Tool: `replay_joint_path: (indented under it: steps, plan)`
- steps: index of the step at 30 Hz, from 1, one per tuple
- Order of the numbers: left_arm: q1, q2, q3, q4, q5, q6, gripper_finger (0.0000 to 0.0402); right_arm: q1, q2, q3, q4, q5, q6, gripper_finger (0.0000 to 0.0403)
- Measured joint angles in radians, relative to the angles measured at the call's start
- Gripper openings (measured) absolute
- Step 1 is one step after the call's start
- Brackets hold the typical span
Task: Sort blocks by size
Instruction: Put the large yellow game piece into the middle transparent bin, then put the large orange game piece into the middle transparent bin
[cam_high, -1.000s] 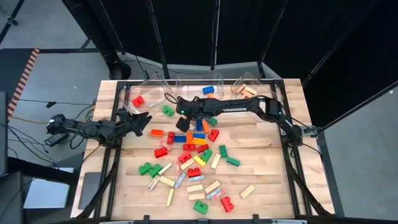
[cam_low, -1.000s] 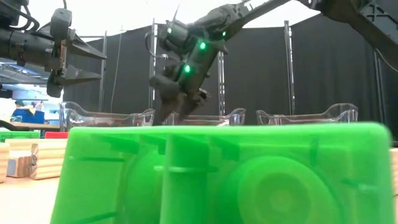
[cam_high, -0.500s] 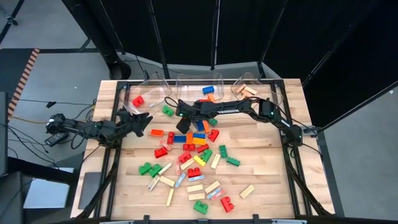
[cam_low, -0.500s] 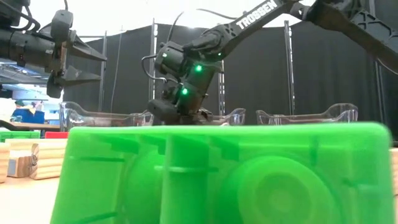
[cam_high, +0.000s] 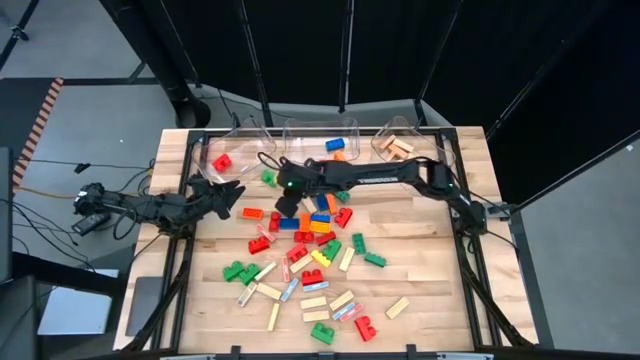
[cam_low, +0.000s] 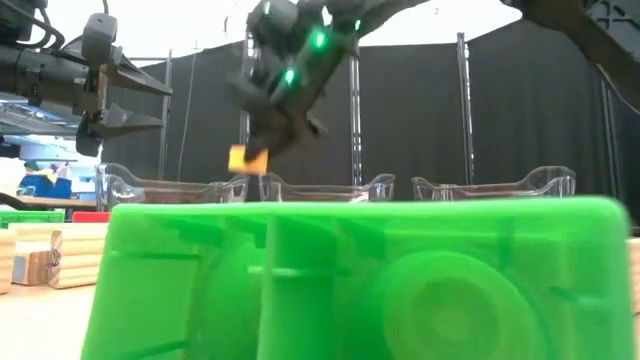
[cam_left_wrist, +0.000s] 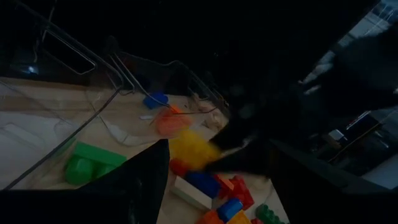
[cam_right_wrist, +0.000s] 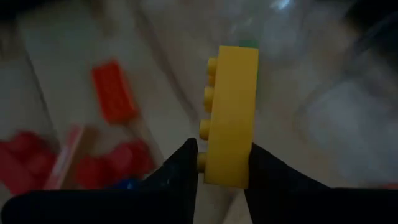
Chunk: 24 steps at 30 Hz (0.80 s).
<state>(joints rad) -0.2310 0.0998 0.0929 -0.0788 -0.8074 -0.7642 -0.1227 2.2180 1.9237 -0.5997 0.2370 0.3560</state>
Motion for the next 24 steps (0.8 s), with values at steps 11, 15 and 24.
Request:
replay_joint_path:
  steps: [11,15,24]
  plan:
    - [0.000,0.000,0.000,0.009,0.000,0.000,0.0269,-0.168,-0.099,0.006,-0.031,0.225,-0.142,0.0113]
    - [0.000,0.000,0.000,0.009,0.000,0.000,0.0269,-0.227,-0.094,0.003,-0.112,0.095,-0.047,0.0203]
    - [0.000,0.000,0.000,0.008,0.000,0.000,0.0269,-0.234,-0.110,-0.012,-0.308,-0.098,-0.126,0.0267]
